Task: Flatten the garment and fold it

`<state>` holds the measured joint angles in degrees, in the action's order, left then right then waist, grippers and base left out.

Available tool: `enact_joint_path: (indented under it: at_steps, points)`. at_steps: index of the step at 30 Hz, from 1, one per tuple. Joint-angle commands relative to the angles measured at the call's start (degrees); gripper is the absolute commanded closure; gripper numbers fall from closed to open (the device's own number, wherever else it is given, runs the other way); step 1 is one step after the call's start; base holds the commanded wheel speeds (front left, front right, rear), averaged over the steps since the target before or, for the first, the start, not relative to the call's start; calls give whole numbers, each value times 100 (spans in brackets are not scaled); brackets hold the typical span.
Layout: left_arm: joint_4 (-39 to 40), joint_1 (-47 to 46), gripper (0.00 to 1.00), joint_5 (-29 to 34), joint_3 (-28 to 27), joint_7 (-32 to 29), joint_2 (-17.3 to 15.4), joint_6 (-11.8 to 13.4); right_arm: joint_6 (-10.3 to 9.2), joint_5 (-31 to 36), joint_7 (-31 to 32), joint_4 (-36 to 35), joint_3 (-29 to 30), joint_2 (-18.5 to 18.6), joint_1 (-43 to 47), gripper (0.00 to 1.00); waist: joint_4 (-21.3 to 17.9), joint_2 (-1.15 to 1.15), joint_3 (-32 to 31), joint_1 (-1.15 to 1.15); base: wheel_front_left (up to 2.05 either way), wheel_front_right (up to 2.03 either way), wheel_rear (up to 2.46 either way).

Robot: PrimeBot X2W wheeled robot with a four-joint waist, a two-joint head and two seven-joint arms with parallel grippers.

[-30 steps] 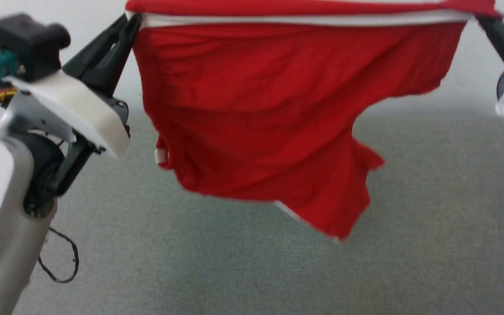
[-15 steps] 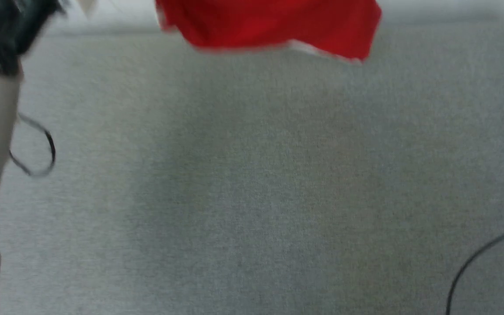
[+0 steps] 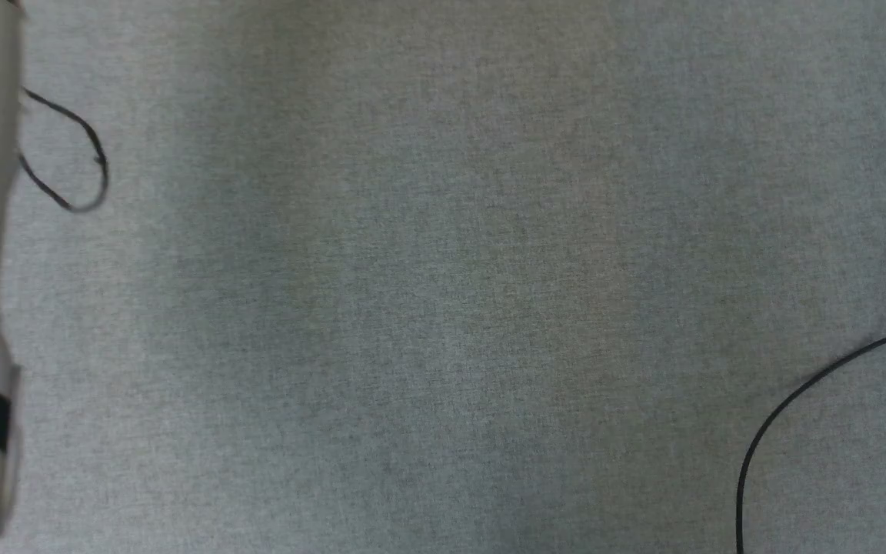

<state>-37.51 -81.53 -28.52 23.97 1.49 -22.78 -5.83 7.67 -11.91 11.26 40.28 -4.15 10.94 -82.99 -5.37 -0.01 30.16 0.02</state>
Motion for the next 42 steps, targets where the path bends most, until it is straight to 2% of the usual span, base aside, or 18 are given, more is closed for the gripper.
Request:
enact_joint_path:
  at_steps: [1,5,11,16,21,26,33,37,42]
  points:
    - [-155,113,100,-17,-2,123,54,12,-19,-15,-139,148,51,5,86,100,-47,1,59,-2,0,0,0]
    - [-472,624,100,-145,120,402,255,-49,-19,-91,-416,538,-66,-77,564,100,25,1,-174,-2,0,0,0]
    - [-708,1801,100,-302,381,807,405,-115,-19,-482,-679,777,-584,-77,1654,100,129,1,-792,-2,0,0,0]
    - [-649,3028,100,-311,667,997,346,-133,-19,-1089,-703,540,-1174,90,2810,100,196,1,-1517,-2,0,0,0]
    - [-425,4187,100,-339,838,1033,163,-74,-19,-1826,-526,-49,-1726,552,4036,100,251,1,-2210,-2,0,0,0]
    - [113,5322,100,-412,996,910,-7,85,-19,-2403,-144,-688,-2089,1096,5230,100,321,1,-2793,-2,0,0,0]
    - [1277,6673,100,-484,1127,684,-283,567,-19,-2817,467,-1704,-2266,1770,6594,100,418,1,-3307,-2,0,0,0]
    - [1942,7340,100,-550,1213,530,-396,809,-19,-2806,976,-2183,-2209,2157,7272,100,475,1,-3519,-2,0,0,0]
    - [2696,8042,100,-616,1365,326,-487,1068,-19,-2787,1699,-2761,-1823,2434,8069,100,562,1,-3660,-2,0,0,0]
